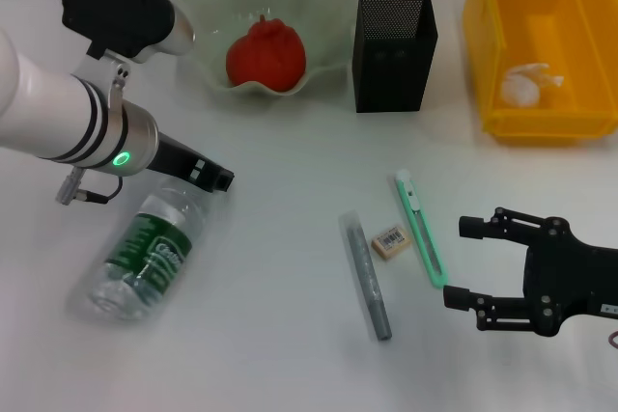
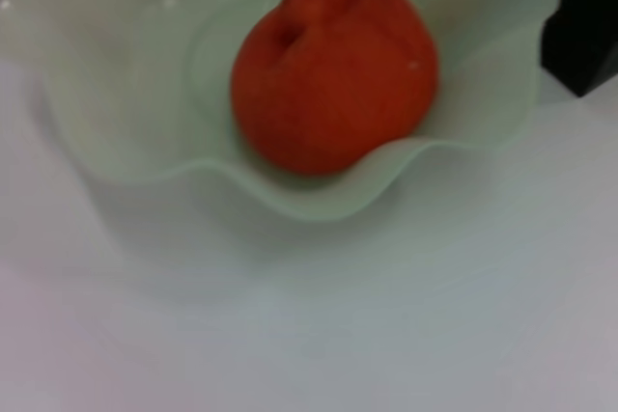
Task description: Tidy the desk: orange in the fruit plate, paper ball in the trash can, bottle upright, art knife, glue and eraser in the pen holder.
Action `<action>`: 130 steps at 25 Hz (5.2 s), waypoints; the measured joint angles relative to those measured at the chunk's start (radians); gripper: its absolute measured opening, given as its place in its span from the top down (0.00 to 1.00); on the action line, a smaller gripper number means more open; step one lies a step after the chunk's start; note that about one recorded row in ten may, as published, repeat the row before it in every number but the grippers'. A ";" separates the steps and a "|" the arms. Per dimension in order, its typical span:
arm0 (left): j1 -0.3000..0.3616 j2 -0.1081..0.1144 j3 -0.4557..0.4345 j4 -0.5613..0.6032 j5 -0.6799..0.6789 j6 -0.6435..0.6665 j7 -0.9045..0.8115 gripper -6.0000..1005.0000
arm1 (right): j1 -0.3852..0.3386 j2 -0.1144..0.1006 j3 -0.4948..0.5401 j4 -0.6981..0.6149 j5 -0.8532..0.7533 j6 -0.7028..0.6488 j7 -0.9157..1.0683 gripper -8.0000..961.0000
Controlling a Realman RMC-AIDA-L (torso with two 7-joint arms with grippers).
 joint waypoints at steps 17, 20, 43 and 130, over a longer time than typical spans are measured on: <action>0.161 0.004 -0.074 0.231 -0.257 -0.016 0.327 0.55 | -0.002 0.000 0.047 -0.001 0.003 -0.011 0.013 0.13; 0.227 0.006 -0.139 0.248 -0.472 -0.033 0.567 0.55 | -0.001 0.000 0.053 0.000 0.004 -0.016 0.014 0.13; 0.272 0.007 -0.248 0.057 -0.963 -0.041 1.199 0.51 | 0.005 -0.002 0.059 -0.018 0.004 -0.034 0.060 0.13; 0.311 0.008 -0.311 -0.758 -1.462 0.417 2.152 0.22 | 0.742 0.008 -0.474 -0.096 -0.930 0.245 1.700 0.52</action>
